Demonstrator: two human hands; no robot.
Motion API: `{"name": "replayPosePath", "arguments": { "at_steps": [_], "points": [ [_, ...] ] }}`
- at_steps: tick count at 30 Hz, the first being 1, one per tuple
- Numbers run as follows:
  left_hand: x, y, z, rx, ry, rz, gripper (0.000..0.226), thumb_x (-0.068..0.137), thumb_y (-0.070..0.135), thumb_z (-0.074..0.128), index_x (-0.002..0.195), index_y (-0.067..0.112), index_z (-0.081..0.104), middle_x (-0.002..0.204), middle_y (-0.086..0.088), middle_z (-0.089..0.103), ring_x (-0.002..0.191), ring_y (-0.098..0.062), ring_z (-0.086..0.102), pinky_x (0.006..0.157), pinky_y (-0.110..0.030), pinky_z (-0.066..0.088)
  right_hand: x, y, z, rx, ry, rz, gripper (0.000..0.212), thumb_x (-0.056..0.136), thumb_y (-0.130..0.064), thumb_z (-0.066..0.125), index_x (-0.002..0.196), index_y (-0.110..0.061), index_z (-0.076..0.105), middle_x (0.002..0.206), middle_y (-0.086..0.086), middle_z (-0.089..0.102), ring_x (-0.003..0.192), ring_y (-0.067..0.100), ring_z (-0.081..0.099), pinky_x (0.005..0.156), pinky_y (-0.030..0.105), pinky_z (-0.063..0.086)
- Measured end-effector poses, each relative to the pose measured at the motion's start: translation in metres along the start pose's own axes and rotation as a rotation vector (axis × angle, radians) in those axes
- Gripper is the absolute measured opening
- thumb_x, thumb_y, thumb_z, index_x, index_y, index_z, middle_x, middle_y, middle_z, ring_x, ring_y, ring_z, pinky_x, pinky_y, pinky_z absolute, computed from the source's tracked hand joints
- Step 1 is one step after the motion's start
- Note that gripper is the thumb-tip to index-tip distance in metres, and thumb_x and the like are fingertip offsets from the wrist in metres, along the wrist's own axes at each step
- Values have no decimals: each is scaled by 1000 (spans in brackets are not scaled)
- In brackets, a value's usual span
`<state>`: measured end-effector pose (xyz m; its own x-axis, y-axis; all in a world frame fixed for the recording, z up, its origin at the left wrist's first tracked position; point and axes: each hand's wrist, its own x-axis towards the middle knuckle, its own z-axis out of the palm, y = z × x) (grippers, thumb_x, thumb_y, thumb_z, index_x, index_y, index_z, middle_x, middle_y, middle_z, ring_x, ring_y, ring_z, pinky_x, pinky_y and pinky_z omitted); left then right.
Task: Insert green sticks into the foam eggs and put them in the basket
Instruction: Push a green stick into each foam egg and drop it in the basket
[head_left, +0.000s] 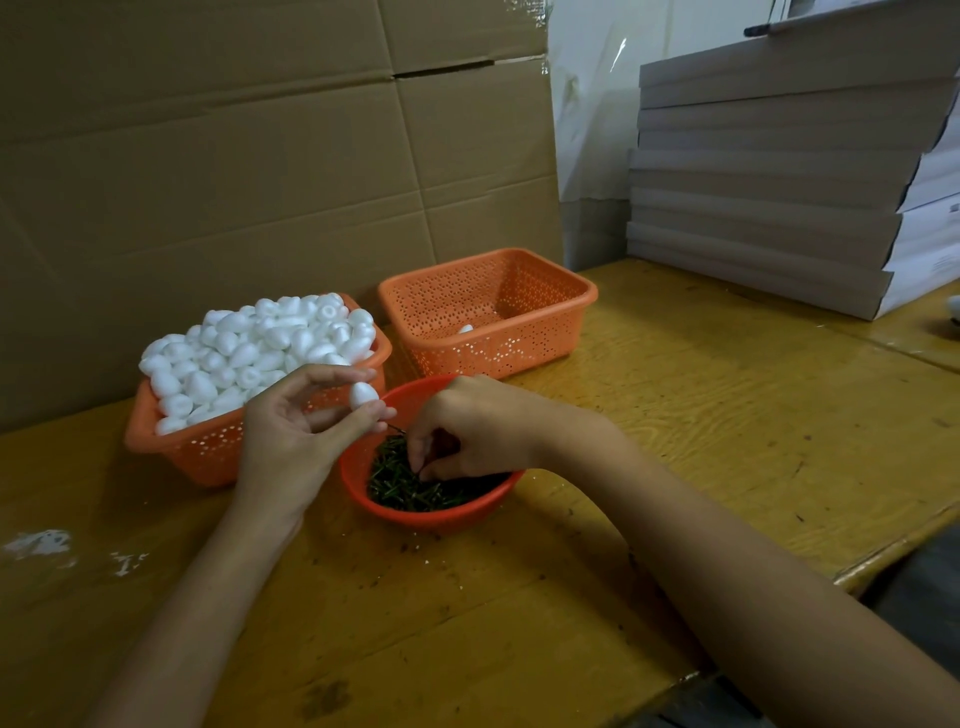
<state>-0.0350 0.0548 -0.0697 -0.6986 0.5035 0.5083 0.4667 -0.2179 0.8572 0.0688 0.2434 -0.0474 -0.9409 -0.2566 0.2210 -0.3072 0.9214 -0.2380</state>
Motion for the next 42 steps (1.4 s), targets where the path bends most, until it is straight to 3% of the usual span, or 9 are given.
{"name": "replayPosePath", "arguments": {
  "at_steps": [4, 10, 20, 25, 30, 36, 42],
  "points": [
    [0, 0, -1, -15, 42, -32, 25, 78, 13, 85, 102, 17, 78, 102, -5, 81, 86, -31, 82, 74, -27, 65, 0, 0, 0, 15, 8, 0, 12, 88, -22, 80, 99, -28, 79, 101, -15, 76, 96, 1, 66, 86, 31, 54],
    [3, -3, -3, -60, 83, -50, 30, 88, 3, 81, 115, 14, 77, 114, -11, 78, 90, -34, 81, 73, -30, 66, 0, 0, 0, 10, 5, 2, 12, 88, -23, 80, 99, -28, 79, 102, -14, 76, 97, 4, 67, 89, 36, 54],
    [3, 0, -4, -86, 86, -69, 21, 94, -3, 74, 113, 6, 74, 118, -10, 79, 90, -36, 81, 74, -30, 66, 0, 1, 1, 2, 7, -4, 11, 89, -24, 80, 100, -28, 79, 102, -15, 76, 97, 3, 66, 88, 35, 55],
    [1, 0, -4, -45, 76, -53, 27, 89, -3, 78, 114, 8, 74, 117, -9, 79, 89, -34, 81, 75, -30, 66, 0, 0, 1, 10, 5, -4, 11, 89, -23, 80, 100, -27, 79, 102, -15, 76, 97, 2, 66, 88, 34, 55],
    [2, -1, -4, -66, 68, -74, 40, 93, -1, 77, 127, 17, 67, 117, -6, 80, 90, -32, 81, 74, -28, 65, 0, 0, 0, 7, 2, -7, 12, 89, -22, 79, 100, -27, 79, 102, -14, 76, 98, 3, 67, 89, 35, 55],
    [3, -2, -5, -86, 45, -81, 21, 95, -3, 72, 112, 6, 66, 118, -10, 80, 93, -36, 80, 75, -31, 66, -1, 0, 0, 11, 5, -2, 12, 89, -22, 80, 100, -27, 79, 102, -15, 76, 98, 3, 66, 89, 32, 54],
    [2, -1, -3, -61, 25, -62, 19, 94, -4, 72, 111, 5, 72, 122, -8, 78, 94, -35, 81, 75, -31, 66, 0, 0, 1, 17, 5, 0, 13, 88, -21, 80, 99, -28, 78, 101, -16, 76, 94, -2, 63, 84, 25, 51]
  ]
}}
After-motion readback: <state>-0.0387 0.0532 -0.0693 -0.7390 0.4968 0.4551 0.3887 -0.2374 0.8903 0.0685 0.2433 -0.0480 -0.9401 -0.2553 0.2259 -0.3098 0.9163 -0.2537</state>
